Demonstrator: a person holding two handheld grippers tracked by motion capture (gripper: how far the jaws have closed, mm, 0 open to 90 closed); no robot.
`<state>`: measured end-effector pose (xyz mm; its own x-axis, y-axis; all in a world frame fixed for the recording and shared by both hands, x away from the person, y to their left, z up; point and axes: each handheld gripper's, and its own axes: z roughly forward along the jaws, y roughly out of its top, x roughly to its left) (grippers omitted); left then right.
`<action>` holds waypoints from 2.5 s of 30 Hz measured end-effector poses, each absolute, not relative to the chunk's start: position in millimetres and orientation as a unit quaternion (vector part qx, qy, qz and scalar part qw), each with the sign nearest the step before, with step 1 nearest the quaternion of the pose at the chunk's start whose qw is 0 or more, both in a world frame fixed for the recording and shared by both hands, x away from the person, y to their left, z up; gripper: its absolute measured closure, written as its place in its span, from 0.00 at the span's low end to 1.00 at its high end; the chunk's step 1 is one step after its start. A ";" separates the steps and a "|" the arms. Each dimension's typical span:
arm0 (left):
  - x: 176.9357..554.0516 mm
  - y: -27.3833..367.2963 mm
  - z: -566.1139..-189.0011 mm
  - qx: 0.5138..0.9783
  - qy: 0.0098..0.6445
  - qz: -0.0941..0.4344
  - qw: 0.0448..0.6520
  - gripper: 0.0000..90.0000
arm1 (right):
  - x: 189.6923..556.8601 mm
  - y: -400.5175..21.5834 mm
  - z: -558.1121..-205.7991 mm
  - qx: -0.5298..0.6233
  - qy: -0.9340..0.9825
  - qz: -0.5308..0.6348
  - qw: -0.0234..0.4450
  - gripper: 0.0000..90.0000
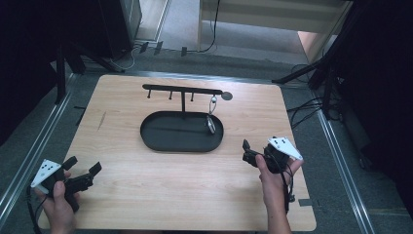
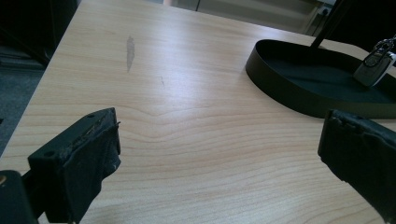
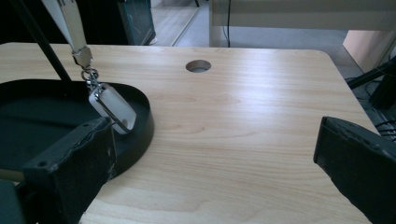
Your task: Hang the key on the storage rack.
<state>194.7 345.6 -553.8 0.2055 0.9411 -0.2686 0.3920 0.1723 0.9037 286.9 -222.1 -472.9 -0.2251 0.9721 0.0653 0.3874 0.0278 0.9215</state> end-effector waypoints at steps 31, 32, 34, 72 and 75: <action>194.0 344.8 -553.6 0.587 0.570 0.268 0.509 0.00 | 249.2 -296.8 -507.2 0.575 0.617 0.406 0.353 0.00; 193.9 344.8 -553.5 0.586 0.570 0.268 0.509 0.00 | 248.0 -298.6 -508.6 0.575 0.618 0.403 0.355 0.00; 193.9 344.7 -553.6 0.586 0.570 0.269 0.509 0.00 | 245.4 -302.1 -511.7 0.577 0.618 0.399 0.356 0.00; 193.4 344.1 -553.4 0.588 0.570 0.270 0.507 0.00 | 204.0 -362.5 -544.1 0.624 0.575 0.387 0.362 0.00; 193.4 344.0 -553.5 0.587 0.569 0.270 0.508 0.00 | 202.2 -363.5 -545.5 0.626 0.571 0.389 0.362 0.00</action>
<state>193.4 344.0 -553.5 0.2054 0.9434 -0.2604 0.3941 0.1638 0.9044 202.2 -363.5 -545.5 0.0459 0.9962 0.0735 0.4326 -0.0861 0.8974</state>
